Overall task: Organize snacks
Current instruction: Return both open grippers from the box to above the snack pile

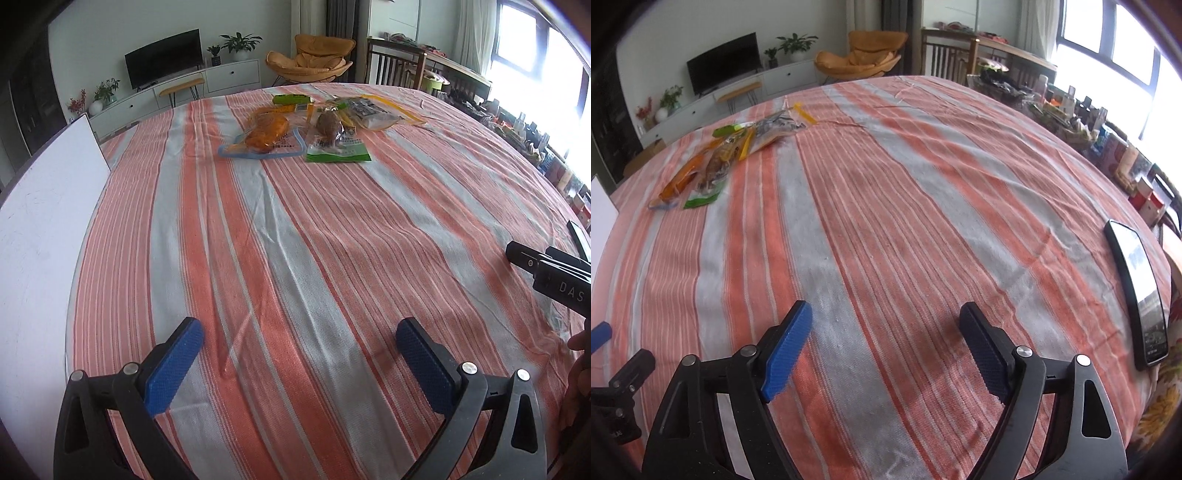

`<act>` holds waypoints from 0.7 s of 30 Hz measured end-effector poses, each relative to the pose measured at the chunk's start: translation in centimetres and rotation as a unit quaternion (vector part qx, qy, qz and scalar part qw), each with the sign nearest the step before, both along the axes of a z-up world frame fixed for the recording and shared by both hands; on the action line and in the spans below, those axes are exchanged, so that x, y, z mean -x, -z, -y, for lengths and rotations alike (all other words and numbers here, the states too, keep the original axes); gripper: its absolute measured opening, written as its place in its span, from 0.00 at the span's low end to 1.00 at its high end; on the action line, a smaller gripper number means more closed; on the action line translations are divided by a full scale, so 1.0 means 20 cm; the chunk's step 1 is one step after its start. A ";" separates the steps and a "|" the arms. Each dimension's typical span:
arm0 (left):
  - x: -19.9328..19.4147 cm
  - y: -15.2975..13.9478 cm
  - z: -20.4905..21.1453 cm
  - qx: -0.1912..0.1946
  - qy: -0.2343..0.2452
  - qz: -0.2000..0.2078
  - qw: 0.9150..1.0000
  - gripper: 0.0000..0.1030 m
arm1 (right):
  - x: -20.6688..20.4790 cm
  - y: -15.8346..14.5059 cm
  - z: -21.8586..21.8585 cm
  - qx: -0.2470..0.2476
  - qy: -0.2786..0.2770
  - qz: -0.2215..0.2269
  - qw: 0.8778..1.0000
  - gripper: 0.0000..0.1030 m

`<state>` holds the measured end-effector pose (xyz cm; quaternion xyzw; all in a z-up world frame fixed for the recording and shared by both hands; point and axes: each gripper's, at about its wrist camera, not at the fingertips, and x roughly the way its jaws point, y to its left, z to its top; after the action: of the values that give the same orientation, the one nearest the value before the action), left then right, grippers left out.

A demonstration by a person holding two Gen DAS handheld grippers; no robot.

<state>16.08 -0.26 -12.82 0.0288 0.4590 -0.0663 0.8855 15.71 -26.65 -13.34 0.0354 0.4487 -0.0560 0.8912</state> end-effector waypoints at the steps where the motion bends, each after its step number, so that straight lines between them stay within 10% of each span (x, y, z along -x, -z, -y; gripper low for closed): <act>1: 0.00 0.00 0.00 0.000 0.000 0.000 1.000 1.00 | 0.00 0.00 0.00 0.000 0.000 0.000 1.000 0.83; 18: -0.03 -0.02 0.00 -0.001 0.005 -0.035 0.999 1.00 | 0.01 -0.01 0.00 0.000 0.000 -0.001 1.000 0.84; 21: -0.14 -0.11 -0.05 0.051 -0.016 -0.048 0.997 0.99 | 0.01 -0.01 0.00 0.000 0.000 -0.001 1.000 0.84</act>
<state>18.91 0.74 -10.64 -0.0264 0.4978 -0.0769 0.8635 15.61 -26.61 -13.15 0.0355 0.4493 -0.0558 0.8910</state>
